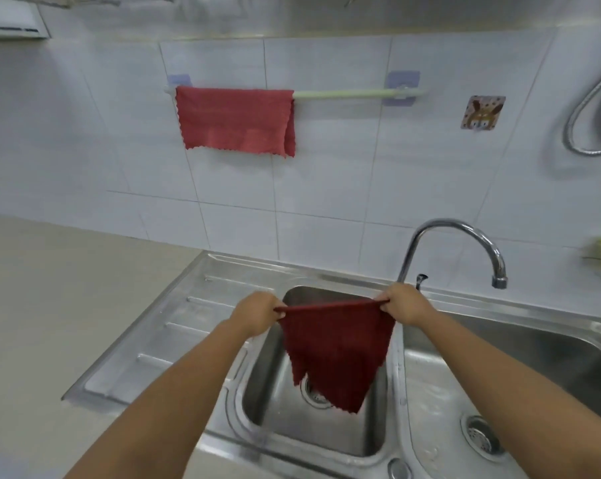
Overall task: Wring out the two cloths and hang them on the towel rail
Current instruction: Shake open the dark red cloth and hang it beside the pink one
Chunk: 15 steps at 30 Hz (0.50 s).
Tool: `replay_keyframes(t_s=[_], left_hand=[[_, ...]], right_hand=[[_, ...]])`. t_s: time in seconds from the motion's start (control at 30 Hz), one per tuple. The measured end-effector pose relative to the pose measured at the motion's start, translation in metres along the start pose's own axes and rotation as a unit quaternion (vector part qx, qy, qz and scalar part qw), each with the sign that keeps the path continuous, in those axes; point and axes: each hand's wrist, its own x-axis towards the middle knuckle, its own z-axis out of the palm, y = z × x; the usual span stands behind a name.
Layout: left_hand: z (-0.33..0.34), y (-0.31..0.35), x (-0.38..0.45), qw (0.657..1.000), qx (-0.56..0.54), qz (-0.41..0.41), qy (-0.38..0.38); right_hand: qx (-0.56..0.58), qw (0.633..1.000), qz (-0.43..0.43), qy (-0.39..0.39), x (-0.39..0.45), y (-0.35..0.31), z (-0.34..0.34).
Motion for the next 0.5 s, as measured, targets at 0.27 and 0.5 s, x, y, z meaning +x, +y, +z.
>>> replay_keyframes(t_s=[0.27,0.5], left_hand=[[0.016,-0.011,-0.005,0.998,-0.051,-0.023,-0.019],[-0.023,0.004,0.002,0.983,-0.067,-0.025,0.171]], right_hand=[[0.064,0.993,0.021,-0.100,-0.006,-0.002,0.004],[0.024,0.992,0.033,0.118,0.012,-0.023,-0.024]])
